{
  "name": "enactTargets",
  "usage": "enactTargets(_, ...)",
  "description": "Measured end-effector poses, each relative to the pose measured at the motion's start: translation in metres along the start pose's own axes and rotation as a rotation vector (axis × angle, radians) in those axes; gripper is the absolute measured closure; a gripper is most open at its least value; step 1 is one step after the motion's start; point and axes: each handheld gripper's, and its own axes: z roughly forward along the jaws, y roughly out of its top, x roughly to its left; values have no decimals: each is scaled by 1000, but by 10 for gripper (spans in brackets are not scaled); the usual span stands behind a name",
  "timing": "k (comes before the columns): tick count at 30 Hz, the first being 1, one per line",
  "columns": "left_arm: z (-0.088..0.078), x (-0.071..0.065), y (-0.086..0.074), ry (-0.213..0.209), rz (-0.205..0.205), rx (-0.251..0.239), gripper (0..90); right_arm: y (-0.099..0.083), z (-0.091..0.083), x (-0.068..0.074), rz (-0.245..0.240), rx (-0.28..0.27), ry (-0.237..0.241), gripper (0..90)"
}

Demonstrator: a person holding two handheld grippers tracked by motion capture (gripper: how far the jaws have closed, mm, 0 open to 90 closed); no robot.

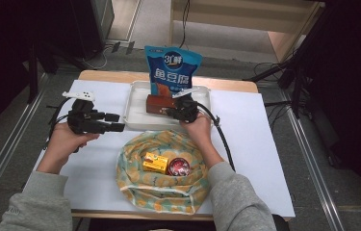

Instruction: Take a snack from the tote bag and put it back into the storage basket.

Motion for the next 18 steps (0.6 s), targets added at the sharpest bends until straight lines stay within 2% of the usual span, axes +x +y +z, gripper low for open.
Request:
enactTargets(5,2,1,-1,14,0,17,391,1,3,-5,13,-6,-12,900)
enactTargets(18,3,1,-2,13,2,18,390,10,9,-12,35,12,-28,900)
